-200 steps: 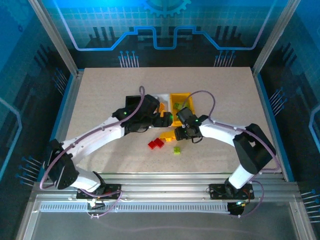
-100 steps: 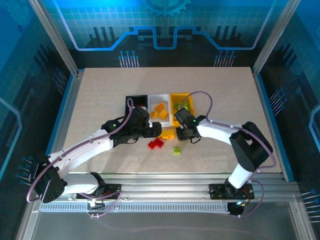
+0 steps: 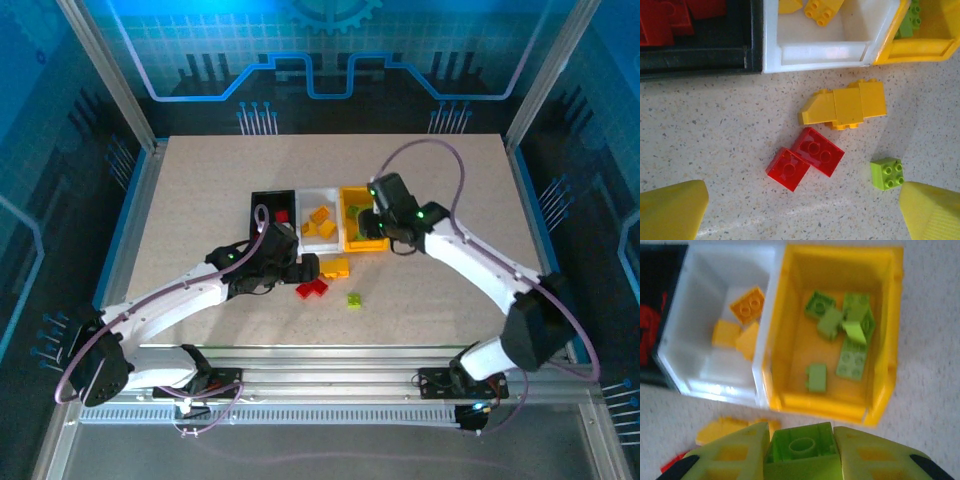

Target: Sort the legos into containers by color

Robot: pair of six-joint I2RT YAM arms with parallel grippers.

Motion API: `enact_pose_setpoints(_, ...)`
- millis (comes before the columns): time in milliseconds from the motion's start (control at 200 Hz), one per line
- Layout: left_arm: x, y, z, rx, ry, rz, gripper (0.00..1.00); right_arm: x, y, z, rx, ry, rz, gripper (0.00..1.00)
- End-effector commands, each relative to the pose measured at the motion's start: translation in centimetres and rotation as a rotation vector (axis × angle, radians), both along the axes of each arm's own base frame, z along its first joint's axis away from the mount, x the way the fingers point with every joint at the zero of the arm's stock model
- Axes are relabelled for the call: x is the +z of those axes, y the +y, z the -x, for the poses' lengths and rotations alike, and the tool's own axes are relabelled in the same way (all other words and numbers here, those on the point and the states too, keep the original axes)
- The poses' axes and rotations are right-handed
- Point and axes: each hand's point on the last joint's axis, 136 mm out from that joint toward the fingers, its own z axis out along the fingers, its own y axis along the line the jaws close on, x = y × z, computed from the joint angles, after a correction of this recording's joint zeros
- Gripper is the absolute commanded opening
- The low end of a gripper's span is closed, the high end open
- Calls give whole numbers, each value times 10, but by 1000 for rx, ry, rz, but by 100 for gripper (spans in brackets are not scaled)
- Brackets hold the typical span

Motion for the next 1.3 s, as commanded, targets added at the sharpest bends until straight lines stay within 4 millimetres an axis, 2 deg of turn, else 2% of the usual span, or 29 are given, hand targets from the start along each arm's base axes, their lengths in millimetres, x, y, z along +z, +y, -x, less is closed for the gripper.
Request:
enact_pose_setpoints(0,-5,-5,6,-29,20,15,99,-23,-1,-29,-24,55,68,32)
enact_pose_setpoints(130,-9,-9,11,-57,30,4,99,-44,1,-58,-65,98,90,33)
enact_pose_setpoints(250,-14,-12,14,-77,40,-16,99,-55,-2,-72,-110,119,95,36)
enact_pose_setpoints(285,-16,-13,14,-81,44,-24,99,-56,-1,-74,-113,122,87,40)
enact_pose_setpoints(355,-21,-13,14,-86,54,-49,99,-53,2,-76,-110,123,74,57)
enact_pose_setpoints(415,-26,-13,13,-95,63,-74,99,-46,6,-74,-97,110,63,64)
enact_pose_setpoints(465,-32,-13,12,-103,74,-100,99,-37,8,-72,-86,90,59,67)
enact_pose_setpoints(530,-40,-10,12,-107,90,-140,98,-26,9,-66,-78,67,47,67)
enact_pose_setpoints(665,-67,-7,17,-126,165,-209,87,-15,5,-49,-75,44,15,67)
enact_pose_setpoints(780,-91,-8,25,-166,228,-258,87,-11,0,-38,-87,35,-5,67)
enact_pose_setpoints(925,-113,-7,23,-187,243,-335,87,-7,-3,-32,-94,26,-22,67)
enact_pose_setpoints(1051,-122,-8,14,-185,224,-365,84,-4,-2,-30,-92,21,-37,67)
enact_pose_setpoints(1296,-124,-21,-7,-233,144,-379,74,0,-5,-26,-93,14,-37,66)
